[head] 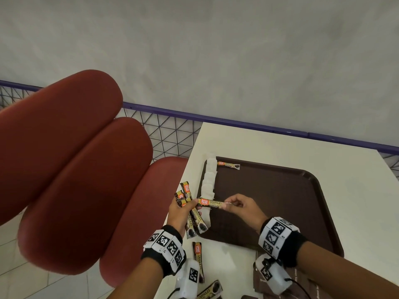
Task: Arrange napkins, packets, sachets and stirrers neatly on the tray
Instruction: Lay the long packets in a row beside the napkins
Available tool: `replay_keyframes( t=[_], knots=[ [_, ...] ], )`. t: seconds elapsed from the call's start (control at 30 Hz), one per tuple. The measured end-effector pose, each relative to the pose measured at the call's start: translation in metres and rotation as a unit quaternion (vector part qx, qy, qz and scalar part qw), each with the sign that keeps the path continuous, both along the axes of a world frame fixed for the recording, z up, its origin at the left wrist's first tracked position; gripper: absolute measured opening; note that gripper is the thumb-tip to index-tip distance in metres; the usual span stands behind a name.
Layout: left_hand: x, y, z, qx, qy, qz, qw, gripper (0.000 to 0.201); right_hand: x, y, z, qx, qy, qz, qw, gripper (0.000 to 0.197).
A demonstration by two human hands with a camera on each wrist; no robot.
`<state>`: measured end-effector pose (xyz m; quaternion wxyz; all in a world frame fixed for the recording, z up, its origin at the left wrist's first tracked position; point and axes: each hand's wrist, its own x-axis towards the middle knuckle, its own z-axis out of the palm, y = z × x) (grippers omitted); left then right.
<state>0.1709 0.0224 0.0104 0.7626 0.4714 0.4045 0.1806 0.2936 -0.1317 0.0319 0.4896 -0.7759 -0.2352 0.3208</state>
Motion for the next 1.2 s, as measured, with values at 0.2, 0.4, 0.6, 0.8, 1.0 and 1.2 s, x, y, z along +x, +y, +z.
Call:
replay_keyframes(
  t=[0.2,0.4,0.6,0.8,1.0,1.2],
  knots=[
    [0.011,0.003,0.002,-0.003,-0.019,0.018,1.0,0.024,0.023,0.011,-0.002,0.042,0.067,-0.039,0.996,0.013],
    [0.007,0.017,-0.002,-0.003,-0.01,0.047,0.999,0.022,0.096,0.03,-0.002,-0.031,-0.044,-0.11,0.992,0.012],
    [-0.009,0.029,-0.009,-0.009,-0.019,0.06,0.998,0.023,0.143,0.048,-0.011,-0.147,-0.063,-0.143,0.977,0.018],
    [-0.019,0.038,-0.016,-0.002,-0.003,0.069,0.998,0.019,0.152,0.067,-0.027,-0.203,-0.036,-0.156,0.966,0.016],
    [-0.017,0.039,-0.021,-0.003,0.002,0.058,0.998,0.016,0.147,0.074,-0.039,-0.186,-0.061,-0.212,0.958,0.012],
    [-0.015,0.035,-0.02,-0.004,-0.005,0.039,0.999,0.017,0.145,0.073,-0.044,-0.165,-0.078,-0.209,0.961,0.02]
  ],
)
